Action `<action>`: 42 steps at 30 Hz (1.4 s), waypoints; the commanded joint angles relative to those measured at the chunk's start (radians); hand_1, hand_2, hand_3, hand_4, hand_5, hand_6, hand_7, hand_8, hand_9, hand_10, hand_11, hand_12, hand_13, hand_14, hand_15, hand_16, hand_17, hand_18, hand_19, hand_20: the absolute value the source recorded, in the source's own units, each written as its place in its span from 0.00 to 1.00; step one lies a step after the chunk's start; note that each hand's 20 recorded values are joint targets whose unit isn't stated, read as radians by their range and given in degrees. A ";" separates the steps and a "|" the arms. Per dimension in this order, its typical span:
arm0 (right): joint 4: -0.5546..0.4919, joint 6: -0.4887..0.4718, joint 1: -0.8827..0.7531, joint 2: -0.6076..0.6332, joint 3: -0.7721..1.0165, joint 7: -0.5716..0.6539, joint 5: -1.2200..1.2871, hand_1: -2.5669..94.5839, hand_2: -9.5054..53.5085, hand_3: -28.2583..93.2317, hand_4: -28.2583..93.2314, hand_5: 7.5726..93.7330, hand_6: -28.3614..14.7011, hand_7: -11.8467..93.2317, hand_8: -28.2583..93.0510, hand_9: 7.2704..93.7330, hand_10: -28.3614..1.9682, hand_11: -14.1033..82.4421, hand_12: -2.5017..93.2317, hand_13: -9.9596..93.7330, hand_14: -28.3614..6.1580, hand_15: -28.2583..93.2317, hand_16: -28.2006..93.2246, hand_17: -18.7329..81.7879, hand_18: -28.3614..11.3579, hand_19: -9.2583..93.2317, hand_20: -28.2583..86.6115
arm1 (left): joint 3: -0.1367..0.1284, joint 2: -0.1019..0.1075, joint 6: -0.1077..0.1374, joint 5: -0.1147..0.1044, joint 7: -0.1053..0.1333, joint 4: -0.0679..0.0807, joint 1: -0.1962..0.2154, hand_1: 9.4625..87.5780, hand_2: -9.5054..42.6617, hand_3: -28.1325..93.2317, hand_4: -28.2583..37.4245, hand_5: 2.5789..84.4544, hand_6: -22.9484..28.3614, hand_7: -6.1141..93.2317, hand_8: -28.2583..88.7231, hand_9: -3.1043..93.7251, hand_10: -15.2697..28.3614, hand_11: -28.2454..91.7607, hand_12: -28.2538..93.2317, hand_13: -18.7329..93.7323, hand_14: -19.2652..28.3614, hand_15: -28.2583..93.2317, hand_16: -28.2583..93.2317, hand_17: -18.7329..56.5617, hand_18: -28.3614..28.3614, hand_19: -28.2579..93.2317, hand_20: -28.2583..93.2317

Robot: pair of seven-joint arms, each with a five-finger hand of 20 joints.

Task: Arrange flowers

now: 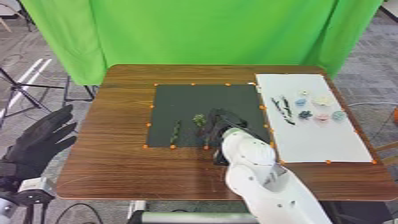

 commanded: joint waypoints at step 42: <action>0.239 0.188 0.044 0.441 0.091 0.018 0.047 0.45 0.03 0.84 0.00 0.64 0.62 0.54 0.30 0.74 0.54 0.72 0.44 0.77 0.57 0.86 0.50 0.52 0.15 1.00 0.71 | 0.002 -0.034 -0.006 0.000 -0.001 -0.009 0.016 0.21 0.02 0.79 0.03 0.22 0.46 0.22 0.17 0.19 0.53 0.27 0.44 0.27 0.62 0.29 0.33 0.08 0.81 0.48 0.32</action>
